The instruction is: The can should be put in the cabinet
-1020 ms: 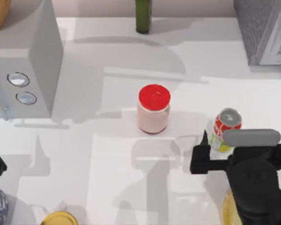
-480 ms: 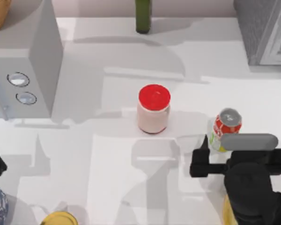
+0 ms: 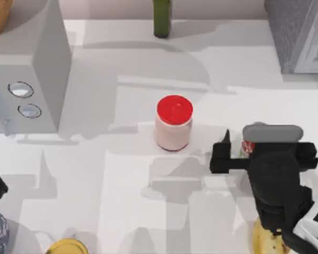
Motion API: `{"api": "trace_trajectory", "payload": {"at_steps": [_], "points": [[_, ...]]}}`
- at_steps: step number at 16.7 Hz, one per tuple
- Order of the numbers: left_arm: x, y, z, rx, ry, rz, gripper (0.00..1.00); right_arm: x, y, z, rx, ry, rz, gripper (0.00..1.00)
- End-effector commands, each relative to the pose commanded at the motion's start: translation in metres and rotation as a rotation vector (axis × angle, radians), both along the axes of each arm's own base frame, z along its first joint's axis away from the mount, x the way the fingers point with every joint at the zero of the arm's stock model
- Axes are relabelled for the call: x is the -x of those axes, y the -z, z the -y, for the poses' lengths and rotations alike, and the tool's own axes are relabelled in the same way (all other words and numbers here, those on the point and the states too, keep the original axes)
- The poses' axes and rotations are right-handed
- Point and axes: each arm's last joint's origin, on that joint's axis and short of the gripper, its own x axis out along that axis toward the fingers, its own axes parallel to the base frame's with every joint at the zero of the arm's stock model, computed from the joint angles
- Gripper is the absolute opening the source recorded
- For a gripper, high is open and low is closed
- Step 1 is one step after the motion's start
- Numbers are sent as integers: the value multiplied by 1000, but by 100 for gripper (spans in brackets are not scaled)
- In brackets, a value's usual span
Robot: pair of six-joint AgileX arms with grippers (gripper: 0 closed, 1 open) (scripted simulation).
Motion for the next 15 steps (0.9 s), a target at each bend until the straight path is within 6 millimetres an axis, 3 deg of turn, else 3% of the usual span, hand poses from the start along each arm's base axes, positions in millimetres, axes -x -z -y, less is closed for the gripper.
{"api": "trace_trajectory", "payload": {"at_steps": [7,15], "points": [[0,0,0,0,0,0,100,-1,11,1,0,-2,-11,100],[0,0,0,0,0,0,100,-1,11,1,0,-2,-11,40]]}}
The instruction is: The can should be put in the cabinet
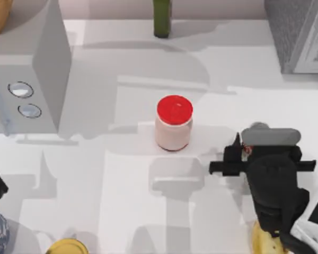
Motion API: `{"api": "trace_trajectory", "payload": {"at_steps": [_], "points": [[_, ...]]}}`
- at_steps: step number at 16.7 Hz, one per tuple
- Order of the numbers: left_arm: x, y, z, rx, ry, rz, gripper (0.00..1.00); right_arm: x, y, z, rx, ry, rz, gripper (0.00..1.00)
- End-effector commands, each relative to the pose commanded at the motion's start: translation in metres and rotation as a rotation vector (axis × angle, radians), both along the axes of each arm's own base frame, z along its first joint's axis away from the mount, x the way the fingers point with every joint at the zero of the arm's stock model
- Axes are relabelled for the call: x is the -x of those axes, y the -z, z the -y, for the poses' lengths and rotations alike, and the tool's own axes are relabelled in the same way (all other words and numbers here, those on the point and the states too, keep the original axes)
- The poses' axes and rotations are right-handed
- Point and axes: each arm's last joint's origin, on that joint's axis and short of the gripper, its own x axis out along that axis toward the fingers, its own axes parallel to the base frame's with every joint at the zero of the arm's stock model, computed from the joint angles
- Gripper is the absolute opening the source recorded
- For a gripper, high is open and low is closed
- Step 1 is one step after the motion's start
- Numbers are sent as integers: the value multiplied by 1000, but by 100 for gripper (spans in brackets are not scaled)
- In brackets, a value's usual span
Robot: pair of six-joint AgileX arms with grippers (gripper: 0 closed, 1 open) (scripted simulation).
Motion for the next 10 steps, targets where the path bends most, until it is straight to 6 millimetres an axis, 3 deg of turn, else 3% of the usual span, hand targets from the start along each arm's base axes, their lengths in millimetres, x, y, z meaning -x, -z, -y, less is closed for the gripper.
{"api": "trace_trajectory", "payload": {"at_steps": [5,10], "points": [[0,0,0,0,0,0,100,0,0,0,0,0,0,2],[0,0,0,0,0,0,100,0,0,0,0,0,0,0]]}}
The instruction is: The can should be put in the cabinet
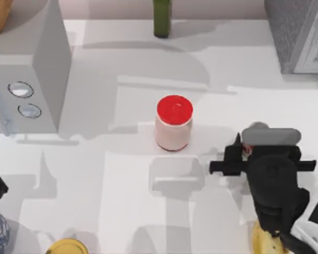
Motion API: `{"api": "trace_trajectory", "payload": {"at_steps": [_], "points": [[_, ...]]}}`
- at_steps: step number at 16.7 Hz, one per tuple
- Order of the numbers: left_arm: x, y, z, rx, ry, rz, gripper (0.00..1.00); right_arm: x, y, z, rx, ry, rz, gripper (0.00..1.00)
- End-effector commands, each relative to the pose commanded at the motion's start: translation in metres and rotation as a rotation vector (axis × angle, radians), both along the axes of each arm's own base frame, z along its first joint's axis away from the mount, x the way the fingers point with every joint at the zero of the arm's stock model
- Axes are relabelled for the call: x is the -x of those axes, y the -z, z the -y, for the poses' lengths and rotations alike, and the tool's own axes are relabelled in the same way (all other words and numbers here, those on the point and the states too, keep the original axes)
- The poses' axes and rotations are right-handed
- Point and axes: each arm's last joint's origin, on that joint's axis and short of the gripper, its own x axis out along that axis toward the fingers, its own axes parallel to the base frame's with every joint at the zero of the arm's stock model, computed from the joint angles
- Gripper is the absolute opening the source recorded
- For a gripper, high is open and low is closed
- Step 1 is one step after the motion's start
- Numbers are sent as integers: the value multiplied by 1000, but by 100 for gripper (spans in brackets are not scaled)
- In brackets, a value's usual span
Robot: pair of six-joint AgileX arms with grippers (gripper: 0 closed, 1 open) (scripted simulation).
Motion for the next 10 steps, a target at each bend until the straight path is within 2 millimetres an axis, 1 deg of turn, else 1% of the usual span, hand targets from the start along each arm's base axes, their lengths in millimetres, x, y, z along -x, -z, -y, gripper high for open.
{"api": "trace_trajectory", "payload": {"at_steps": [5,6,8,10], "points": [[0,0,0,0,0,0,100,0,-1,0,-1,0,1,0],[0,0,0,0,0,0,100,-1,-3,-1,-4,0,4,0],[0,0,0,0,0,0,100,-5,-15,-4,-15,0,17,0],[0,0,0,0,0,0,100,-10,-33,-8,-23,0,27,0]]}}
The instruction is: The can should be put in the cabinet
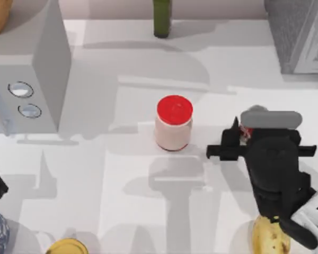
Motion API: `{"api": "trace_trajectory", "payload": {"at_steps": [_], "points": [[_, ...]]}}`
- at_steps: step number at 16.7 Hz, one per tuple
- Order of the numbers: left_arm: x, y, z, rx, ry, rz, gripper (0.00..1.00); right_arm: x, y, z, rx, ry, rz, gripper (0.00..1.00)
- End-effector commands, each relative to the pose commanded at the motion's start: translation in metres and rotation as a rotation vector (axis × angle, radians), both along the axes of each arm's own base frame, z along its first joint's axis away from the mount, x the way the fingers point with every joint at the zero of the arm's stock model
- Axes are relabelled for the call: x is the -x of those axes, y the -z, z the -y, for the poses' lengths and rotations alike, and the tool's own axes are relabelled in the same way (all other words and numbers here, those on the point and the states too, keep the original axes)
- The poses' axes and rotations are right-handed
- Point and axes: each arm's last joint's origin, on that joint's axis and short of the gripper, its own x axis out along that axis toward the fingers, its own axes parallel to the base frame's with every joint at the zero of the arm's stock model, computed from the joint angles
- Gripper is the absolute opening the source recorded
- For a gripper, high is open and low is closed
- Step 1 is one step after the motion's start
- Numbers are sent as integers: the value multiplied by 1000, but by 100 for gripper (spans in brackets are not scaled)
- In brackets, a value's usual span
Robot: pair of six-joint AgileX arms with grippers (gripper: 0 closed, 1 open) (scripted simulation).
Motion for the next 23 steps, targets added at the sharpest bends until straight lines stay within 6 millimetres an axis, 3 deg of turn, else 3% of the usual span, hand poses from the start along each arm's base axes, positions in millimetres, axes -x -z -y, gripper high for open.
{"api": "trace_trajectory", "payload": {"at_steps": [12,19,23], "points": [[0,0,0,0,0,0,100,9,-111,7,28,1,-35,0],[0,0,0,0,0,0,100,10,-116,8,23,1,-30,0],[0,0,0,0,0,0,100,19,-118,32,32,-3,-47,0]]}}
